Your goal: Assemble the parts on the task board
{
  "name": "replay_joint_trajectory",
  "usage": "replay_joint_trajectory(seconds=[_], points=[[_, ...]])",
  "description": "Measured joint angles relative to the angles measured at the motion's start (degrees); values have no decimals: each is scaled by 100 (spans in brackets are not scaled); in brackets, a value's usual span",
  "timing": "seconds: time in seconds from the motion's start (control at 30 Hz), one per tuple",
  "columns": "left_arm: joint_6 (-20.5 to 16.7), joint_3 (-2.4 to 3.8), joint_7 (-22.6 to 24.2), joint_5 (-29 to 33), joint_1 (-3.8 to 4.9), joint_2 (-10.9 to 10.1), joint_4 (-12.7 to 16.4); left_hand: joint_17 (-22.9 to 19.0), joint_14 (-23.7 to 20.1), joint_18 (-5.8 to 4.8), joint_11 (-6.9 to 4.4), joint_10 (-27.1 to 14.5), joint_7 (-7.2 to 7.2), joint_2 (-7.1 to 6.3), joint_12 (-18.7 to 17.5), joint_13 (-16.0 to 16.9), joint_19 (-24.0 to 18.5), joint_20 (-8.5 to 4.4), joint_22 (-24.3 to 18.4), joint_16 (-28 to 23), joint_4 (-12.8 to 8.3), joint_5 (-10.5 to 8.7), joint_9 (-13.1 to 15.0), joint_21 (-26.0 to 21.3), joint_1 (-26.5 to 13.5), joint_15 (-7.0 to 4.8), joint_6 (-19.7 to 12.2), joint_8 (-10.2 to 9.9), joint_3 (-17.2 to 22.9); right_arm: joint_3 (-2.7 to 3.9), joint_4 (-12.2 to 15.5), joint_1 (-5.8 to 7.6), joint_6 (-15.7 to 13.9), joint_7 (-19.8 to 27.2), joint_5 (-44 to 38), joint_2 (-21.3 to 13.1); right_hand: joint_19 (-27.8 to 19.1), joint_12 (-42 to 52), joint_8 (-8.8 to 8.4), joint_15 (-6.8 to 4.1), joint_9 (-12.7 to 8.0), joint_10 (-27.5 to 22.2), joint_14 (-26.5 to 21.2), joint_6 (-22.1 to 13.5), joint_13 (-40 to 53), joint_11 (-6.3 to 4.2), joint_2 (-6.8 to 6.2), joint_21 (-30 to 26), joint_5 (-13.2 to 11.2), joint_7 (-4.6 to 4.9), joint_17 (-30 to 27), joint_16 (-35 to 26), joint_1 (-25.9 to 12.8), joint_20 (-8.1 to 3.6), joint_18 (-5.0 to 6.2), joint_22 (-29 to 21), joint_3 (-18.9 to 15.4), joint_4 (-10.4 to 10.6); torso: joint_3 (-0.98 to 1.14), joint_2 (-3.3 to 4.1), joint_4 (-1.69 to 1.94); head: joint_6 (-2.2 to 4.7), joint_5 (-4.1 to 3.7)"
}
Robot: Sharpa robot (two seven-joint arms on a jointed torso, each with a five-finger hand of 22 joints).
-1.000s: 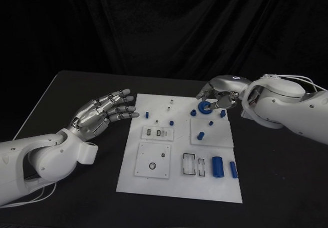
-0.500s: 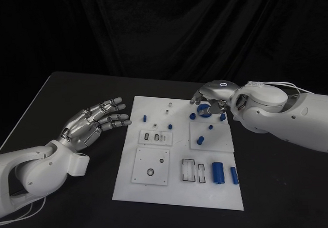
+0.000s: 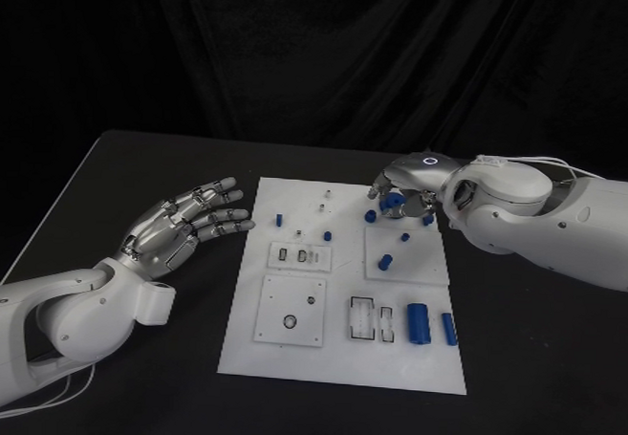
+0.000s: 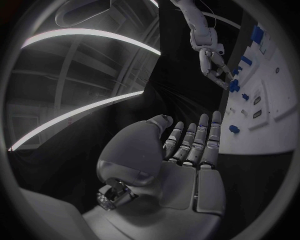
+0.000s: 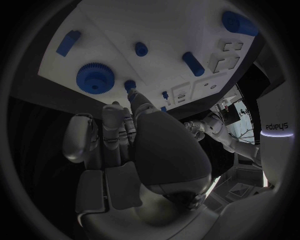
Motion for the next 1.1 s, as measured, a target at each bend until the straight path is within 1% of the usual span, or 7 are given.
replay_joint_trajectory(seconds=[0.1,0.3,0.47,0.67,0.87,0.97,1.1], points=[[2,0,0,18,0,4,-15,0,0,0,0,0,0,0,0,0,0,0,0,23,0,0,0,-23,0,0,0,0,0,0,-67,-56,0,12,-2,42,0,-4,0,0,9,16,0,7,0,16,-23,0,85,8,32,1,-23,0,0,24,46,4,0,-3,0,-10,8],[10,0,1,42,0,10,-32,0,0,0,0,0,0,0,0,0,-20,20,-6,23,16,0,0,-23,0,0,0,0,16,-2,-182,-140,-15,52,2,126,0,-3,-18,0,19,54,0,27,-1,14,-83,0,53,27,62,24,-83,0,0,47,115,42,1,-10,1,-25,17],[14,-2,1,65,0,20,-44,0,0,0,0,0,0,0,0,0,-40,0,-6,23,16,0,0,-23,0,0,0,0,15,-2,-262,-189,-46,101,6,205,0,-3,-23,0,24,75,0,27,-1,-8,-83,0,40,27,62,24,-83,0,1,47,168,31,1,-16,2,-32,11],[25,-2,2,82,0,42,-51,0,-20,0,20,20,0,17,0,-1,-40,0,-6,45,0,0,-1,-23,-17,20,0,0,31,-1,-355,-253,-87,161,31,276,-19,-74,-62,0,49,93,0,27,-17,11,-144,0,445,27,61,24,-143,-19,1,47,456,35,2,-18,4,-36,-12],[45,-3,2,97,0,53,-62,0,-20,0,20,20,0,24,0,-1,-40,0,-5,47,16,0,-1,-23,-24,20,0,0,47,-1,-431,-301,-117,230,81,329,-40,-74,-84,9,60,125,-31,28,-17,19,-189,0,455,29,50,24,-188,1,1,37,534,79,2,-26,4,-57,-5],[55,-4,2,106,0,64,-73,0,-20,1,20,20,2,24,0,-1,-61,21,-5,47,15,6,-1,-23,-24,20,2,0,48,-1,-473,-328,-129,259,101,369,-40,-74,-79,0,107,174,-40,165,-16,10,-242,0,417,57,60,24,-241,1,1,37,664,99,2,-27,4,-67,-7],[66,-6,2,114,0,83,-89,0,-20,1,20,20,21,47,22,-1,-81,0,-5,67,17,20,-1,-23,-47,21,21,0,78,-1,-527,-357,-138,289,123,417,-40,-74,50,0,196,202,-40,422,-15,-3,-258,0,417,45,84,24,-257,1,1,45,813,108,3,-30,4,-81,-20]])
